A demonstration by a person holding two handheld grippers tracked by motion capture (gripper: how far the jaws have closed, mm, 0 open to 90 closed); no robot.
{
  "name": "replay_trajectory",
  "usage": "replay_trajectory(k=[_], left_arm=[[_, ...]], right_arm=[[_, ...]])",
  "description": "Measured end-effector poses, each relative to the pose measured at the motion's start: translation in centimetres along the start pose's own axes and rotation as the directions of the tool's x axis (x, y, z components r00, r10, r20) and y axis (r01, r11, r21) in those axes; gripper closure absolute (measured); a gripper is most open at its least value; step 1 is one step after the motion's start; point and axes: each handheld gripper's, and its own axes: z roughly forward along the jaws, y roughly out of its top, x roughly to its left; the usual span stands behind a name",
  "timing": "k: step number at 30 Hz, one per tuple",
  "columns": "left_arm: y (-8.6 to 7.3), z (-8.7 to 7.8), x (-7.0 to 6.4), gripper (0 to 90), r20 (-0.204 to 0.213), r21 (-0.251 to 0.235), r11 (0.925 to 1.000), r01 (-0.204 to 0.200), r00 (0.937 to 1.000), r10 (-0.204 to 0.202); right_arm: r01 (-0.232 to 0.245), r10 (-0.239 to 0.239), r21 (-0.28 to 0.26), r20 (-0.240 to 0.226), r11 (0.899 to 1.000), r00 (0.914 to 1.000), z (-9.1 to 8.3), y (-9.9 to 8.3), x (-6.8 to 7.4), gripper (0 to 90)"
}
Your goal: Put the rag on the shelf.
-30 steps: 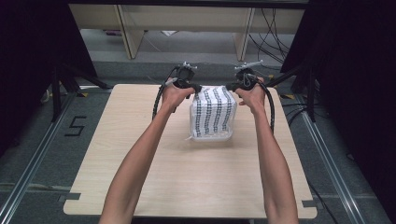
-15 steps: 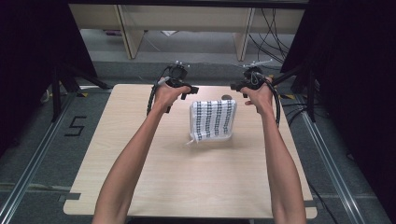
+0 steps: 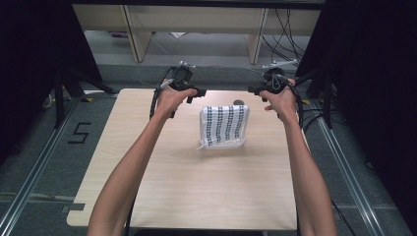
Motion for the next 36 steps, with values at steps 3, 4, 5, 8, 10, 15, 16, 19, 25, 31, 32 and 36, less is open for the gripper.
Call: replay_trajectory(k=[3,4,5,8,10,15,16,19,25,31,32,36], left_arm=[[-0.1,-0.4,0.0,42.8,-0.005,-0.002,1.0000,-0.003,1.0000,0.003],[-0.1,-0.5,0.1,42.4,-0.004,-0.003,1.0000,0.001,1.0000,-0.001],[-0.1,-0.6,0.1,42.1,-0.006,-0.005,1.0000,0.003,1.0000,-0.003],[-0.2,-0.8,0.2,41.2,-0.010,-0.006,0.9999,0.010,0.9999,-0.010],[-0.3,-0.9,0.2,40.9,-0.013,-0.004,0.9999,0.016,0.9998,-0.016],[-0.6,-1.1,-0.2,40.2,-0.003,-0.011,0.9998,0.017,0.9998,-0.017],[-0.7,-1.2,-0.2,40.2,-0.002,-0.011,0.9999,0.013,0.9999,-0.013],[-0.8,-1.4,-0.4,39.8,-0.002,-0.012,0.9999,0.007,1.0000,-0.007],[-0.9,-2.0,-0.5,38.0,-0.003,-0.018,0.9998,0.009,1.0000,-0.009],[-1.2,-2.9,-1.1,35.4,0.002,-0.027,0.9996,-0.013,0.9999,0.013],[-1.3,-3.0,-1.2,35.1,0.003,-0.025,0.9995,-0.017,0.9999,0.017],[-1.9,-3.6,-1.6,33.4,0.005,-0.015,0.9996,-0.024,0.9997,0.024]], right_arm=[[-0.007,0.007,0.008,0.010,1.000,0.9999,-0.6,-0.1,-0.1,59.6],[-0.003,0.003,0.006,0.013,1.000,0.9999,-0.7,-0.2,-0.1,59.6],[-0.001,0.001,-0.004,0.015,1.000,0.9999,-0.7,-0.2,-0.2,59.5],[0.000,0.000,0.003,0.014,1.000,0.9999,-1.0,-0.3,-0.2,58.9],[0.016,-0.016,-0.008,0.008,1.000,0.9998,-1.2,-0.4,-0.3,58.7],[-0.017,0.017,-0.010,0.006,1.000,0.9998,-1.5,-0.7,0.0,57.5],[-0.011,0.011,-0.030,0.011,0.999,0.9999,-1.4,-0.8,0.0,57.4],[-0.023,0.023,-0.016,-0.001,1.000,0.9997,-1.7,-1.0,0.2,56.9],[-0.024,0.024,-0.030,-0.016,0.999,0.9996,-2.0,-1.2,0.4,54.4],[-0.018,0.017,-0.041,-0.022,0.999,0.9996,-2.9,-1.4,1.2,50.9],[-0.018,0.017,-0.052,-0.022,0.998,0.9996,-3.0,-1.5,1.4,50.5],[-0.020,0.018,-0.051,-0.029,0.999,0.9994,-3.6,-1.8,1.9,49.2]])
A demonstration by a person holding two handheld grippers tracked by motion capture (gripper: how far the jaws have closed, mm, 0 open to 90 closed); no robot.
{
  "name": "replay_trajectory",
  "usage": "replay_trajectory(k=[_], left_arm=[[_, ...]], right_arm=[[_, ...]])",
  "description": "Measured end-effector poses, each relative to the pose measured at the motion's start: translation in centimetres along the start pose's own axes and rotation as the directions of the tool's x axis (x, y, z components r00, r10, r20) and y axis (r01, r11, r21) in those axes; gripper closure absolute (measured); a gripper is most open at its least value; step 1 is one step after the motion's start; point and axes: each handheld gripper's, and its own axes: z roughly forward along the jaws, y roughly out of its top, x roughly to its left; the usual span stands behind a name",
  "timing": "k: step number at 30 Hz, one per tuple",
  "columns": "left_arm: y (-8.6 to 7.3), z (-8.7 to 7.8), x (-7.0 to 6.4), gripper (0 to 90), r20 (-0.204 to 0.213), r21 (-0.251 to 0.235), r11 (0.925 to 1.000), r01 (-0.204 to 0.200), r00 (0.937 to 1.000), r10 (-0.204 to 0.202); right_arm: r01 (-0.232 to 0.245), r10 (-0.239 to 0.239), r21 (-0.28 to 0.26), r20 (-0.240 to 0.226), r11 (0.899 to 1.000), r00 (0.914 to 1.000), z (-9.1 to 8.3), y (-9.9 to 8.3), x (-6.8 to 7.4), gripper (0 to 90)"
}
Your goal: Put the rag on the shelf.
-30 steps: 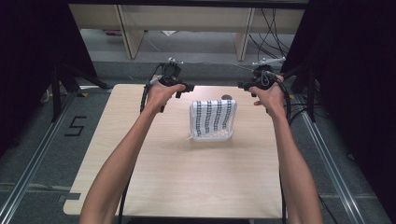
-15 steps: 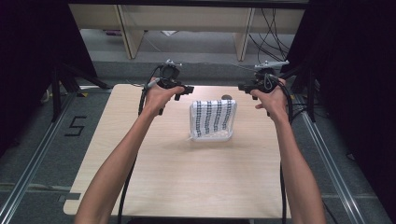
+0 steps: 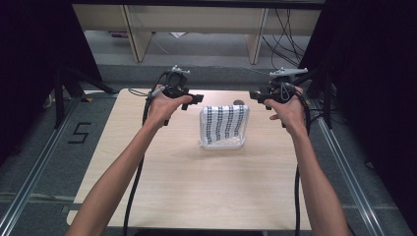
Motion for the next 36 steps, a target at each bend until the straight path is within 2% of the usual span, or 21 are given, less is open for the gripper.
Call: replay_trajectory(k=[1,2,4,7,8,9,10,13,20,23,24,25,27,28,29,30,33,34,36], left_arm=[[-0.2,-0.1,-0.1,32.8,-0.001,-0.003,1.0000,-0.002,1.0000,0.002],[-0.3,-0.3,-0.3,32.7,-0.002,-0.006,1.0000,-0.005,1.0000,0.005],[-0.7,-0.7,-0.5,32.5,0.005,-0.012,0.9999,-0.011,0.9999,0.011],[-1.2,-1.3,-0.7,30.9,0.029,-0.017,0.9998,-0.003,0.9996,0.003],[-1.5,-1.5,-0.7,30.3,0.036,-0.020,0.9998,-0.001,0.9994,0.002],[-1.7,-1.7,-0.7,30.3,0.038,-0.024,0.9997,0.000,0.9993,0.001],[-2.0,-1.8,-0.8,30.1,0.039,-0.028,0.9996,-0.001,0.9992,0.002],[-2.8,-2.3,-1.0,28.8,0.056,-0.037,0.9993,-0.001,0.9984,0.003],[-4.8,-3.7,-1.8,28.3,0.087,-0.057,0.9981,-0.025,0.9958,0.030],[-5.6,-4.4,-2.0,28.0,0.104,-0.075,0.9969,-0.023,0.9941,0.031],[-5.8,-4.6,-2.1,27.9,0.109,-0.090,0.9959,-0.011,0.9938,0.021],[-6.1,-4.9,-2.1,27.9,0.112,-0.087,0.9960,-0.018,0.9933,0.028],[-6.6,-5.2,-2.3,27.7,0.115,-0.102,0.9947,-0.013,0.9930,0.025],[-6.8,-5.4,-2.4,27.7,0.108,-0.104,0.9944,-0.018,0.9937,0.029],[-7.1,-5.6,-2.4,27.6,0.117,-0.097,0.9949,-0.028,0.9923,0.039],[-7.4,-5.7,-2.5,27.5,0.116,-0.107,0.9941,-0.017,0.9928,0.030],[-8.4,-6.0,-2.5,27.4,0.122,-0.105,0.9943,-0.016,0.9921,0.029],[-8.7,-6.0,-2.4,27.3,0.131,-0.108,0.9941,-0.013,0.9910,0.027],[-9.4,-6.0,-2.5,27.3,0.132,-0.106,0.9942,-0.014,0.9908,0.028]], right_arm=[[0.012,-0.012,-0.005,-0.001,1.000,0.9999,-0.1,-0.1,0.1,48.5],[0.025,-0.025,-0.011,0.019,1.000,0.9995,-0.2,-0.1,0.2,48.5],[0.008,-0.008,-0.014,0.003,1.000,1.0000,-0.7,-0.1,0.5,48.5],[0.026,-0.026,-0.018,0.007,0.999,0.9996,-1.2,-0.3,1.0,47.0],[0.020,-0.020,-0.018,0.000,1.000,0.9998,-1.4,-0.4,1.2,46.6],[0.045,-0.044,-0.028,0.002,0.999,0.9990,-1.5,-0.4,1.3,46.3],[0.033,-0.034,-0.024,-0.012,0.999,0.9994,-1.7,-0.5,1.6,46.3],[0.040,-0.041,-0.039,-0.025,0.998,0.9988,-2.2,-0.8,2.4,45.2],[0.084,-0.089,-0.079,-0.053,0.993,0.9946,-3.2,-1.8,4.2,40.8],[0.077,-0.082,-0.083,-0.061,0.994,0.9948,-3.8,-2.4,5.1,39.4],[0.078,-0.084,-0.085,-0.069,0.993,0.9941,-3.9,-2.6,5.3,39.3],[0.076,-0.082,-0.091,-0.068,0.993,0.9943,-4.0,-2.8,5.5,39.0],[0.093,-0.099,-0.092,-0.064,0.991,0.9930,-4.1,-3.3,5.8,37.6],[0.078,-0.084,-0.088,-0.073,0.993,0.9937,-4.1,-3.6,6.1,37.4],[0.086,-0.094,-0.092,-0.085,0.992,0.9919,-4.2,-3.8,6.2,37.2],[0.075,-0.083,-0.094,-0.079,0.993,0.9935,-4.2,-4.1,6.5,37.0],[0.080,-0.089,-0.102,-0.090,0.992,0.9920,-4.3,-4.9,7.0,36.7],[0.099,-0.109,-0.103,-0.091,0.990,0.9899,-4.3,-5.0,7.0,36.4],[0.086,-0.095,-0.092,-0.095,0.992,0.9909,-4.4,-5.4,7.4,35.6]])
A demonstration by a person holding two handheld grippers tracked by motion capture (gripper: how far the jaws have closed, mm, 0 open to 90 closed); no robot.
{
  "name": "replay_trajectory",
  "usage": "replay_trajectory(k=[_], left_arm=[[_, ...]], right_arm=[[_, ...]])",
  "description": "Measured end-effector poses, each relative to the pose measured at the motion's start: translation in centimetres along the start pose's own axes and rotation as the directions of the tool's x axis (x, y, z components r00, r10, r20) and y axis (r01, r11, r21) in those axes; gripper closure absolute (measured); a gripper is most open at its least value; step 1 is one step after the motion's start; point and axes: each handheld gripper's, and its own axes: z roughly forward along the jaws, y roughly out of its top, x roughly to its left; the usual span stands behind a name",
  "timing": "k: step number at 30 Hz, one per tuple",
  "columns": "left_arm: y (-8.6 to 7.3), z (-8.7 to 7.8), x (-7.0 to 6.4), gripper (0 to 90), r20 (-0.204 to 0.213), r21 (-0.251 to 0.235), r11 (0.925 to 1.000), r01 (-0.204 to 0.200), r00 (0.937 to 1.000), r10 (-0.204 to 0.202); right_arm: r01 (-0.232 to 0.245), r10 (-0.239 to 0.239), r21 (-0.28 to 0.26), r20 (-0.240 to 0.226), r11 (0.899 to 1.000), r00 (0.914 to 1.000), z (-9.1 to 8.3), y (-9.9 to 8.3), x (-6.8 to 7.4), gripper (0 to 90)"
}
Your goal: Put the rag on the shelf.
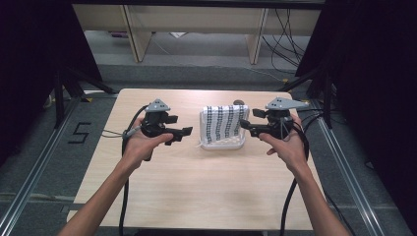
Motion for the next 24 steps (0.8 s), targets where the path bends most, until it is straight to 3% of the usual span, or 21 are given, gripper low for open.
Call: replay_trajectory(k=[5,7,9,12,14,20,24], left_arm=[[-1.5,-0.3,-0.1,26.9,-0.002,0.004,0.9999,-0.012,0.9999,0.012],[-2.0,-0.4,-0.2,26.8,-0.001,0.000,1.0000,-0.006,1.0000,0.006],[-2.4,-0.5,-0.2,26.7,0.011,-0.001,1.0000,-0.008,0.9999,0.008],[-2.9,-0.8,-0.5,26.1,0.010,-0.001,1.0000,-0.004,0.9999,0.004],[-3.2,-1.0,-0.6,25.6,0.013,0.011,0.9999,-0.009,0.9999,0.009],[-4.1,-1.3,-0.9,24.0,0.018,0.000,0.9998,-0.020,0.9996,0.020],[-4.6,-1.4,-1.2,22.1,0.025,0.006,0.9998,-0.020,0.9995,0.020]], right_arm=[[0.021,-0.021,-0.004,-0.010,1.000,0.9997,-0.2,-0.8,0.4,34.3],[-0.002,0.002,0.007,0.004,1.000,1.0000,-0.4,-1.2,0.7,33.6],[0.009,-0.009,0.010,0.000,1.000,1.0000,-0.4,-1.6,0.8,33.3],[0.021,-0.021,0.012,0.009,1.000,0.9997,-0.4,-2.1,0.9,32.8],[-0.003,0.003,0.024,0.005,1.000,1.0000,-0.5,-2.5,1.2,32.2],[-0.003,0.003,0.011,-0.001,1.000,1.0000,-0.7,-3.2,1.7,29.9],[0.015,-0.015,0.013,-0.006,1.000,0.9999,-1.0,-3.5,2.1,29.6]])
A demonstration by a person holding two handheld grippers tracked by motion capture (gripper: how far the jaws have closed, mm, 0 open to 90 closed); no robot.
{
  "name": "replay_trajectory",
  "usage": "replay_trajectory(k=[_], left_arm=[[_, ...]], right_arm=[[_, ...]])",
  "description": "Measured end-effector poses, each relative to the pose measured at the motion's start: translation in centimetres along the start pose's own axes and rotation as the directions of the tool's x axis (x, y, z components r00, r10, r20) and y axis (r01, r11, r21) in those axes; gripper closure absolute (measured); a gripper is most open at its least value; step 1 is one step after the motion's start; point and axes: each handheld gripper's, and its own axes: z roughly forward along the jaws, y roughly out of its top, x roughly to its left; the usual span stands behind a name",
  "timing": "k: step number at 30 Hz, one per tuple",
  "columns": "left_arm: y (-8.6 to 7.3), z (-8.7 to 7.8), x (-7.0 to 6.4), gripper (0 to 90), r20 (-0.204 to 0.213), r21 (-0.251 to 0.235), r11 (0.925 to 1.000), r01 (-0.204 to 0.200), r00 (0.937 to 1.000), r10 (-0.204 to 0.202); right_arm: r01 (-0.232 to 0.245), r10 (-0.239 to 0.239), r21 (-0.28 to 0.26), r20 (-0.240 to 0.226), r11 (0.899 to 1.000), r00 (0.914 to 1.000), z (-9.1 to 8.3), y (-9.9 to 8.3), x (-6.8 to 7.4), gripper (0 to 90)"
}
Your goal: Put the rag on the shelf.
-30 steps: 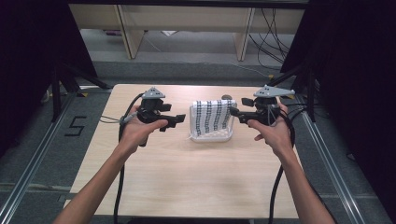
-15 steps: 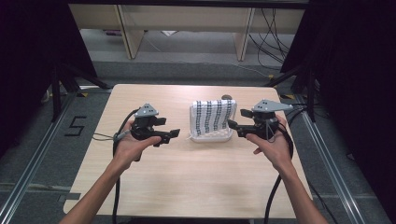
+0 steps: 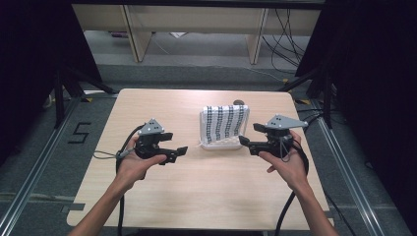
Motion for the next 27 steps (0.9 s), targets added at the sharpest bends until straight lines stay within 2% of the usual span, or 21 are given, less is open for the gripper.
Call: replay_trajectory(k=[1,4,5,6,7,8,9,10,11,14,15,17,18,19,21,23,27], left_arm=[[-0.1,0.0,0.0,21.8,0.005,0.003,1.0000,-0.005,1.0000,0.005],[-0.5,0.0,-0.3,21.0,0.005,0.011,0.9999,-0.010,0.9999,0.010],[-0.6,0.0,-0.4,20.8,0.004,0.012,0.9999,-0.010,0.9999,0.010],[-0.7,-0.1,-0.5,20.8,0.006,0.020,0.9997,-0.014,0.9999,0.014],[-0.8,0.0,-0.6,20.7,0.009,0.012,0.9998,-0.013,0.9999,0.013],[-0.9,-0.1,-0.6,20.6,0.011,0.020,0.9997,-0.015,0.9998,0.014],[-1.0,0.0,-0.7,20.6,0.019,0.010,0.9998,-0.018,0.9997,0.017],[-1.1,-0.1,-0.8,20.6,0.013,0.011,0.9998,-0.015,0.9998,0.015],[-1.2,-0.1,-0.8,20.6,0.020,0.013,0.9998,-0.017,0.9997,0.017],[-1.5,-0.1,-0.9,20.5,0.020,0.015,0.9996,-0.025,0.9995,0.025],[-1.5,-0.2,-1.0,20.5,0.012,0.027,0.9993,-0.025,0.9996,0.024],[-1.8,-0.2,-1.1,20.5,0.011,0.016,0.9995,-0.026,0.9996,0.026],[-1.9,-0.3,-1.1,20.5,0.013,0.023,0.9993,-0.028,0.9995,0.028],[-2.1,-0.3,-1.2,20.5,0.007,0.012,0.9996,-0.026,0.9996,0.026],[-2.4,-0.3,-1.2,20.5,0.018,0.012,0.9994,-0.032,0.9993,0.032],[-2.9,-0.4,-1.3,20.5,0.013,0.013,0.9991,-0.039,0.9991,0.039],[-3.7,-0.5,-1.4,20.5,0.023,0.024,0.9987,-0.045,0.9987,0.045]], right_arm=[[-0.015,0.015,0.009,-0.010,1.000,0.9998,-0.1,-0.1,0.2,29.6],[0.001,-0.001,0.014,-0.005,1.000,1.0000,-0.2,-0.3,0.5,29.4],[-0.004,0.004,0.001,-0.002,1.000,1.0000,-0.1,-0.5,0.7,29.4],[0.000,0.000,0.016,-0.004,1.000,1.0000,-0.2,-0.5,0.7,29.4],[0.018,-0.017,0.016,-0.006,1.000,0.9998,-0.1,-0.6,0.7,29.3],[-0.003,0.003,0.018,-0.006,1.000,1.0000,-0.1,-0.8,1.0,29.4],[0.019,-0.019,0.021,-0.012,1.000,0.9998,-0.1,-0.9,0.8,29.3],[0.001,-0.001,0.023,-0.008,1.000,1.0000,-0.1,-1.0,1.1,29.4],[0.025,-0.025,0.020,-0.007,0.999,0.9997,0.0,-1.1,1.0,29.3],[-0.001,0.001,0.034,-0.012,0.999,0.9999,0.1,-1.6,1.4,29.3],[0.022,-0.022,0.035,-0.009,0.999,0.9997,0.0,-1.6,1.3,29.3],[0.012,-0.012,0.047,-0.012,0.999,0.9999,-0.1,-1.8,1.5,29.3],[0.031,-0.031,0.033,-0.008,0.999,0.9995,0.0,-2.0,1.4,29.3],[0.016,-0.016,0.050,-0.012,0.999,0.9998,-0.1,-2.1,1.7,29.2],[0.021,-0.020,0.047,-0.010,0.999,0.9997,0.1,-2.4,1.9,28.5],[0.045,-0.045,0.053,-0.017,0.998,0.9989,0.2,-2.9,2.0,27.7],[0.034,-0.031,0.079,-0.038,0.996,0.9988,0.5,-3.9,2.6,27.1]])
